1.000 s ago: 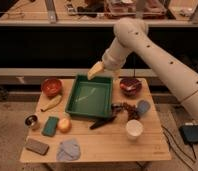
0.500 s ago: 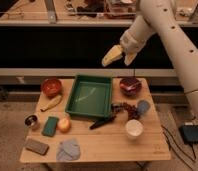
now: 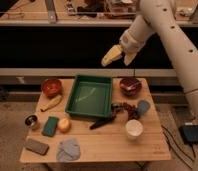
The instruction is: Place eraser in red bowl
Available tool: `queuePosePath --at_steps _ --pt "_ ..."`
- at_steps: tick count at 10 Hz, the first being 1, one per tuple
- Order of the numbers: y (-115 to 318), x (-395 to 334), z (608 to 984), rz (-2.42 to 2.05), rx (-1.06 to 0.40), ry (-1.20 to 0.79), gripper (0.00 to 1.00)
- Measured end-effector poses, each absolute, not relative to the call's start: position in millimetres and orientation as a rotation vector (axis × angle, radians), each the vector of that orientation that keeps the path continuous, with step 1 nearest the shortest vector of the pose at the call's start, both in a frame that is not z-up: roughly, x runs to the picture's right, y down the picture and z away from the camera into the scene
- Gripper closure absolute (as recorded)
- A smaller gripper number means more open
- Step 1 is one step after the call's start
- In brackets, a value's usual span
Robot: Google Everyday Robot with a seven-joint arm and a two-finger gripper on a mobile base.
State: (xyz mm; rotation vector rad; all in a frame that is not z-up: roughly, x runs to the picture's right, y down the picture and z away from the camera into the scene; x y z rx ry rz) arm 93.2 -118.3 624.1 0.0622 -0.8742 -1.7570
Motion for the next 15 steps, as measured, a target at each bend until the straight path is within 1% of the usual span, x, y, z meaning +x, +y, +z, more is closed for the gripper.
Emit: queuePosePath --at_steps 4,10,15 --pt "-116 90 622 -1.784 0.063 -0.886 0.20" --pt "-64 50 591 -1.975 0.068 -0.928 0.20" --pt "-18 -1 582 -2.080 0.088 -0.947 0.20"
